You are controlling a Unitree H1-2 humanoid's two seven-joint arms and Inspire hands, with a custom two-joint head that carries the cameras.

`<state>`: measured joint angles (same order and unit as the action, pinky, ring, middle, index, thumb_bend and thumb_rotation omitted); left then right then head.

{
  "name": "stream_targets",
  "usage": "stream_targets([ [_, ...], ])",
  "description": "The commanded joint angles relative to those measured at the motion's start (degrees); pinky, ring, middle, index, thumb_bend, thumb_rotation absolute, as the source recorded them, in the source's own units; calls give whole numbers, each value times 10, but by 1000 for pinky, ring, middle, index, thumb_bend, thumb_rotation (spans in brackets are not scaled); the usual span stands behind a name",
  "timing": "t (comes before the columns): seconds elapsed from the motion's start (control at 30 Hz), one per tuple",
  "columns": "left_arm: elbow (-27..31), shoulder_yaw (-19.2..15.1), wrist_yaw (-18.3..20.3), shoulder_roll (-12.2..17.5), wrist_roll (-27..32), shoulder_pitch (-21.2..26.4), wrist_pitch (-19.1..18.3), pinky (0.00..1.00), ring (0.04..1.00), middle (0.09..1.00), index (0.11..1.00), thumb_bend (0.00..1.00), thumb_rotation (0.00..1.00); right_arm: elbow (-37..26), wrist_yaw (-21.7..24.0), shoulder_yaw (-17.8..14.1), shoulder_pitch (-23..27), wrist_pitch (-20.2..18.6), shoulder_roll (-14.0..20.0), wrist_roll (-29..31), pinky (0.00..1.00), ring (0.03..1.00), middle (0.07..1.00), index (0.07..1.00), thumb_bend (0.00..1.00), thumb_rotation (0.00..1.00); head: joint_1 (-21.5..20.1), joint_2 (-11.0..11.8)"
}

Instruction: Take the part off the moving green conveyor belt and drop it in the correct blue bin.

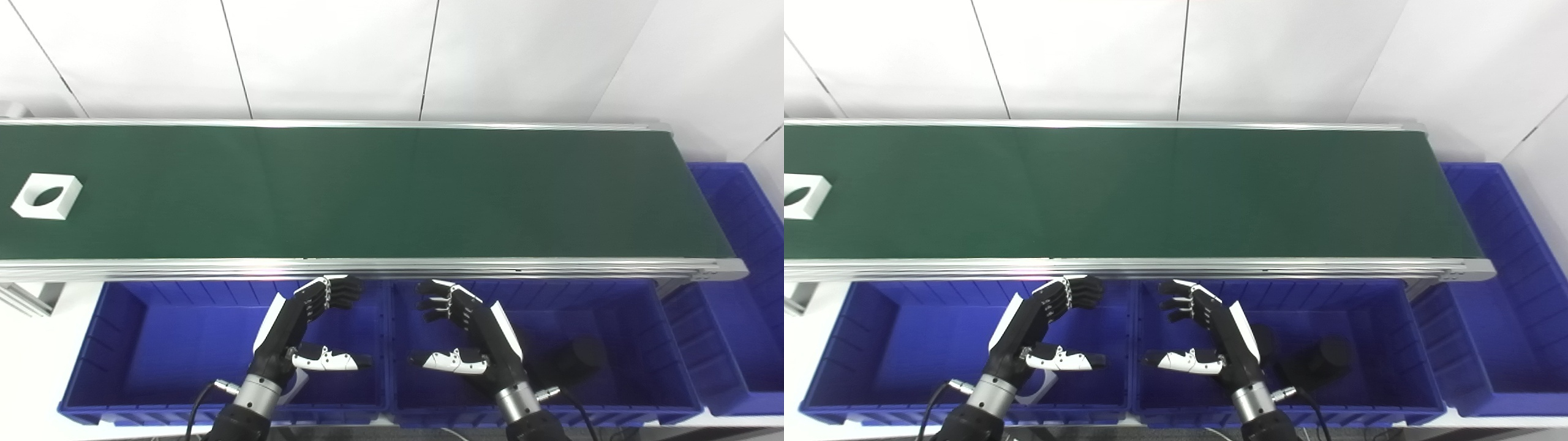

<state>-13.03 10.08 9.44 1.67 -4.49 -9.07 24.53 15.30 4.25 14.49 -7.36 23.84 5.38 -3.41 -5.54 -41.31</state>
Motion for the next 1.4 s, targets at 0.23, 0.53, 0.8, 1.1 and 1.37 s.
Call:
stream_targets([
  [0.23, 18, 3, -14, 10, -6, 5, 23, 644, 678, 695, 675, 907, 0, -5, -2, -3, 6, 31, -5, 0, 595, 681, 763, 724, 830, 210, -1, -1],
  [0.53, 16, 10, -19, 14, -1, 7, 23, 642, 677, 692, 673, 907, 0, -3, 6, -3, 7, 31, -3, 7, 605, 690, 768, 727, 840, 214, 1, -1],
  [0.8, 16, 16, -21, 13, -3, 6, 23, 642, 683, 694, 669, 917, 0, -6, 23, -3, 9, 31, -2, 15, 625, 706, 784, 734, 851, 215, 2, -1],
  [1.1, 19, 21, -26, 15, -16, 6, 23, 630, 679, 696, 673, 912, 0, -9, 35, -2, 18, 31, 1, 7, 640, 716, 793, 747, 851, 215, 11, -3],
  [1.37, 16, 17, -27, 16, -15, 6, 23, 636, 682, 700, 672, 914, 0, 0, 30, 3, 23, 31, -4, -10, 629, 709, 781, 747, 853, 229, 14, -2],
])
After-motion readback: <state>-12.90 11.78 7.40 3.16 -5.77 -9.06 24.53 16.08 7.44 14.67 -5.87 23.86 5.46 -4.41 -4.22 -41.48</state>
